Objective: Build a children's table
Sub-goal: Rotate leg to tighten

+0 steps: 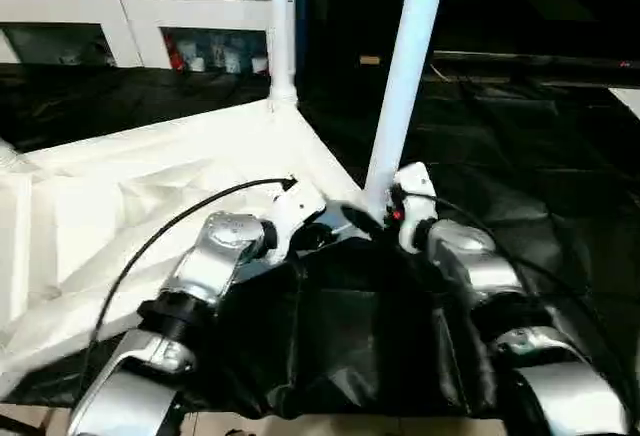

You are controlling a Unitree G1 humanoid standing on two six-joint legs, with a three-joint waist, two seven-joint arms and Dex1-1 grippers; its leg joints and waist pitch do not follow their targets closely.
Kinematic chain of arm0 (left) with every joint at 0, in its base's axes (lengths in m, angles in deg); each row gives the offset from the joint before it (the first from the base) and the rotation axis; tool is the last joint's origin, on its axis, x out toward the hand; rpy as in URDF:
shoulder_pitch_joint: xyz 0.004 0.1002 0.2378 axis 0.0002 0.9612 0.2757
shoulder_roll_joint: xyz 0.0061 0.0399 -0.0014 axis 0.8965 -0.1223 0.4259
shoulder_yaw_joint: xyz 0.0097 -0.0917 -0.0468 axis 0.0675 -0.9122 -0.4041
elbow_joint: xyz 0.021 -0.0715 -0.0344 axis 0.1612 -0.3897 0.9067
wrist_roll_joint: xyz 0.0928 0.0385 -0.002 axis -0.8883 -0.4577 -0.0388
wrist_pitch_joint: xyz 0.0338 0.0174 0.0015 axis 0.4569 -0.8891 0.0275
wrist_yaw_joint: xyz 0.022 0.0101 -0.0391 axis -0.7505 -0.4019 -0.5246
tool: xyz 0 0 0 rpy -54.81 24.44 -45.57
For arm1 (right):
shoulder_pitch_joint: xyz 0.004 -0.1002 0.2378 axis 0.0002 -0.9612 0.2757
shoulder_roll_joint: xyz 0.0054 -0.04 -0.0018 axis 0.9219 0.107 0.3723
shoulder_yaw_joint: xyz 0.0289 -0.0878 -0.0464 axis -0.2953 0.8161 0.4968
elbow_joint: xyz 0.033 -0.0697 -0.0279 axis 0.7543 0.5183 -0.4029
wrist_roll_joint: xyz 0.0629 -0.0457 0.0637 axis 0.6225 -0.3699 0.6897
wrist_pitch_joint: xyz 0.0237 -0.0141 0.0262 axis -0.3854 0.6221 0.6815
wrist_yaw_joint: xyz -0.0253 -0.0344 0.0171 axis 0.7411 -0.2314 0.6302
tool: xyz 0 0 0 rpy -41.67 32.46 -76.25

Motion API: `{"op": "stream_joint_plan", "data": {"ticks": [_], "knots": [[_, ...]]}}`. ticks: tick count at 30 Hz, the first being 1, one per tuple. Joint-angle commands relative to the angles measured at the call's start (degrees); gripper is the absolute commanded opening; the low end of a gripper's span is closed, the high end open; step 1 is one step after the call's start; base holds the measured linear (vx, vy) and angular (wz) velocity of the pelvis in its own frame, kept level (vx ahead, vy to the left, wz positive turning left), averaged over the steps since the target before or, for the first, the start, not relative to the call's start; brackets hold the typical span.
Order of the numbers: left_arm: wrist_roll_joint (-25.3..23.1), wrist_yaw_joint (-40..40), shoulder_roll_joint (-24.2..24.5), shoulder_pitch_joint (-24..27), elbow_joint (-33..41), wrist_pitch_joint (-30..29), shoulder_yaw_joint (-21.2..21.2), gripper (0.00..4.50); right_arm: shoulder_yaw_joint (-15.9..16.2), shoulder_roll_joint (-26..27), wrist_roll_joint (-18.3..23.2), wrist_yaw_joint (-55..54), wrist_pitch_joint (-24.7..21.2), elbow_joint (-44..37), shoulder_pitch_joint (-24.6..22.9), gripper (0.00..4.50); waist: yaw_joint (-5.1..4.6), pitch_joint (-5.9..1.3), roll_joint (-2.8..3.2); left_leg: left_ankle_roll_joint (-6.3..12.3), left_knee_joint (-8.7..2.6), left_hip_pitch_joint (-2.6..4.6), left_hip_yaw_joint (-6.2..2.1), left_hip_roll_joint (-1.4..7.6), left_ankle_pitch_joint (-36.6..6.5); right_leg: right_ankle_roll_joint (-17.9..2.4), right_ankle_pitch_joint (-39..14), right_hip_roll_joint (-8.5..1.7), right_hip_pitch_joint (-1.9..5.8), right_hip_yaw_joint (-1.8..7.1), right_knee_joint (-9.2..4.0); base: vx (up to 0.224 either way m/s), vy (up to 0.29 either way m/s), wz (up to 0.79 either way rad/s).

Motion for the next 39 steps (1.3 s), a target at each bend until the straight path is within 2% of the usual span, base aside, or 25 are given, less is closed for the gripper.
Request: {"op": "stream_joint_plan", "data": {"ticks": [1,5,7,9,11,14,20,25,26,27,28,29,31,32,33,35,37,38,39], "knots": [[3.6,4.4,-1.9,0.0,2.6,4.0,2.5,0.0,5.9,1.5,1.0,10.2,-1.2,-2.6,-1.6,3.82,0.24,-3.76,-0.24,4.28,-4.01,1.6,-1.43,2.99,-14.3,-14.3,-8.3,-2.56,2.06,1.24,-4.23,0.0,0.0,0.0],[4.0,7.2,-0.5,0.2,2.4,4.6,2.4,0.0,7.5,-0.9,1.9,17.6,-2.2,-5.8,-3.4,3.82,0.73,-3.53,-0.07,2.95,-4.37,1.99,-1.38,3.27,-16.8,-14.3,-11.4,-2.35,1.73,1.17,-4.39,0.0,0.0,0.0],[4.3,10.0,1.2,0.1,2.2,5.0,2.5,0.0,9.7,-3.7,2.7,24.9,-3.4,-9.7,-5.3,3.82,1.59,-3.51,-0.07,2.19,-4.4,2.25,-1.28,3.4,-17.8,-13.7,-12.9,-2.37,1.61,1.23,-4.44,0.0,0.0,0.0],[4.5,11.1,1.7,0.1,2.3,5.0,2.4,0.0,10.5,-4.6,2.8,27.0,-3.7,-11.0,-5.9,3.82,1.72,-3.46,-0.18,1.89,-4.5,2.08,-1.3,3.33,-17.9,-13.5,-13.2,-2.38,1.64,1.23,-4.45,0.0,0.0,0.0],[4.9,13.8,3.0,-0.1,2.2,5.2,2.3,0.0,12.0,-6.4,2.8,31.2,-5.5,-14.2,-7.1,3.58,1.98,-3.39,-0.22,1.68,-4.56,2.12,-1.31,3.35,-18.2,-13.0,-14.4,-2.48,1.56,1.29,-4.54,0.0,0.0,0.0],[5.1,15.7,3.9,-0.2,2.1,5.4,2.3,0.0,12.9,-7.4,2.9,33.3,-7.1,-16.2,-7.7,3.46,2.02,-3.38,-0.21,0.98,-4.69,2.13,-1.46,3.37,-18.8,-12.6,-16.2,-2.57,1.43,1.3,-4.65,0.0,0.0,0.0],[5.3,17.7,5.6,-0.3,1.7,6.1,2.4,0.0,14.3,-8.4,3.0,34.9,-8.8,-19.4,-8.7,3.0,1.98,-3.48,-0.15,0.55,-4.76,2.08,-1.48,3.39,-18.4,-12.7,-14.9,-2.64,1.35,1.36,-4.48,0.0,0.0,0.0],[4.4,12.3,3.6,-0.9,0.3,5.5,1.2,0.0,11.2,-4.6,0.7,23.5,-6.6,-15.8,-8.5,2.9,1.74,-3.36,-0.25,0.14,-4.77,2.03,-1.55,3.28,-19.0,-12.7,-15.8,-2.77,1.23,1.43,-4.6,0.0,0.0,0.0],[4.1,10.4,2.9,-1.1,0.0,5.0,0.8,0.0,10.3,-3.4,0.2,19.7,-7.0,-14.6,-8.2,2.87,1.43,-3.23,-0.47,-0.27,-4.82,1.94,-1.62,3.2,-19.6,-12.3,-17.3,-2.83,1.07,1.49,-4.66,0.0,0.0,0.0],[3.8,8.6,2.4,-1.2,-0.1,4.7,0.6,0.0,9.6,-2.4,-0.4,16.3,-6.6,-13.4,-7.9,2.87,1.2,-3.16,-0.38,-1.02,-4.95,2.13,-1.9,3.13,-21.4,-11.5,-20.8,-2.98,1.0,1.38,-5.07,0.0,0.0,0.0],[3.7,6.0,1.2,-1.5,-0.2,3.9,0.0,0.0,8.2,-0.7,-0.9,10.6,-6.6,-11.2,-7.1,2.87,1.06,-3.18,-0.36,-1.41,-4.97,2.1,-1.96,3.15,-21.8,-11.1,-21.9,-3.01,0.94,1.39,-5.11,0.0,0.0,0.0],[3.7,4.3,0.4,-1.7,-0.2,3.4,-0.3,0.0,7.2,0.4,-1.1,6.9,-6.7,-9.9,-6.6,2.86,0.49,-3.03,-0.17,-2.59,-5.14,2.06,-2.12,3.12,-23.2,-10.6,-23.6,-2.89,0.63,1.4,-5.14,0.0,0.0,0.0],[3.3,0.7,-1.3,-2.1,-0.2,2.0,-0.9,0.0,5.6,2.5,-1.6,-0.4,-6.6,-6.9,-5.4,2.85,-0.26,-3.13,-0.25,-3.66,-5.23,2.14,-2.51,2.97,-25.6,-9.3,-26.2,-2.91,0.65,1.18,-5.41,0.0,0.0,0.0],[3.0,-0.7,-1.9,-2.2,-0.2,1.6,-0.9,0.0,5.0,3.3,-1.6,-2.9,-6.6,-5.7,-4.9,2.85,-0.39,-3.05,0.0,-3.73,-5.28,2.29,-2.5,3.0,-26.2,-9.2,-26.2,-2.88,0.4,1.26,-5.59,0.0,0.0,0.0],[2.6,-2.7,-3.0,-2.5,-0.4,1.1,-1.1,0.0,3.9,4.6,-1.5,-6.8,-6.3,-3.9,-4.0,2.83,-0.68,-3.12,-0.2,-3.51,-5.2,2.3,-2.53,2.92,-26.7,-9.1,-25.9,-2.8,0.45,1.22,-5.74,0.0,0.0,0.0],[1.9,-6.8,-5.1,-3.0,-1.0,0.3,-1.4,0.0,1.7,7.0,-1.4,-14.8,-6.0,-0.3,-1.9,2.83,-0.94,-3.2,0.02,-3.42,-5.15,2.26,-2.47,2.87,-26.5,-9.4,-24.7,-2.83,0.31,1.29,-5.8,0.0,0.0,0.0],[1.6,-10.8,-7.5,-3.6,-1.6,0.0,-1.9,0.0,-0.5,9.8,-0.5,-20.3,-4.7,2.8,0.4,2.83,-1.21,-3.34,0.18,-3.33,-5.15,2.16,-2.42,2.8,-26.0,-9.6,-23.0,-2.71,0.46,1.25,-5.68,0.0,0.0,0.0],[1.5,-10.9,-7.9,-3.6,-1.7,0.3,-1.7,0.0,-0.5,10.4,-0.6,-20.8,-3.6,3.3,1.0,2.83,-1.3,-3.38,0.03,-2.92,-5.25,1.91,-2.43,2.74,-25.3,-9.8,-21.6,-2.61,0.73,1.12,-5.65,0.0,0.0,0.0],[1.4,-11.0,-8.2,-3.7,-1.7,0.5,-1.5,0.0,-0.6,10.8,-0.9,-21.2,-2.8,3.8,1.4,2.83,-1.17,-3.53,0.1,-2.26,-5.1,2.02,-2.22,2.77,-24.3,-10.1,-19.4,-2.6,0.72,1.21,-5.63,0.0,0.0,0.0]]}}
